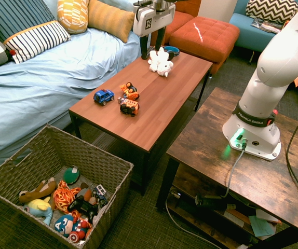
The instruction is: Put the stuffed toy in the basket
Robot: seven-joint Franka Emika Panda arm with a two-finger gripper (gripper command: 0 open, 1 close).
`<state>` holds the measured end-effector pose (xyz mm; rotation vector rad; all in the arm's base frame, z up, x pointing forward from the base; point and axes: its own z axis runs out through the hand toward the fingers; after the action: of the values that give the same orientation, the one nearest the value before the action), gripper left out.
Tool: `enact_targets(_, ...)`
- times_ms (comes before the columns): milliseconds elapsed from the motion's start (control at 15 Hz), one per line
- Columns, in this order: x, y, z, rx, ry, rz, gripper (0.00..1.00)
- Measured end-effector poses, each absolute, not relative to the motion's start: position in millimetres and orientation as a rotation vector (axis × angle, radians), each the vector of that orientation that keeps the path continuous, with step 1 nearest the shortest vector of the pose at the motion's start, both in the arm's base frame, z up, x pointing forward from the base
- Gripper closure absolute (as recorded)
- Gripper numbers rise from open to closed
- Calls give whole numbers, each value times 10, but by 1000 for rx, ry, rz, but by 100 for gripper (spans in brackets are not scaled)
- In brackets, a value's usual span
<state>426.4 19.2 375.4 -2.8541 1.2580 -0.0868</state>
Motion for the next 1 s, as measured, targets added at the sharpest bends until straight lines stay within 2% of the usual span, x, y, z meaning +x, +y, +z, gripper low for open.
enact_targets(400,4494,96,3792,-2847,1321,-163,0)
enact_targets(600,4811,-276,3810,-2773,1467,-274,0)
enact_targets(1000,5302,-1455,3422,-2547,1878,-436,0)
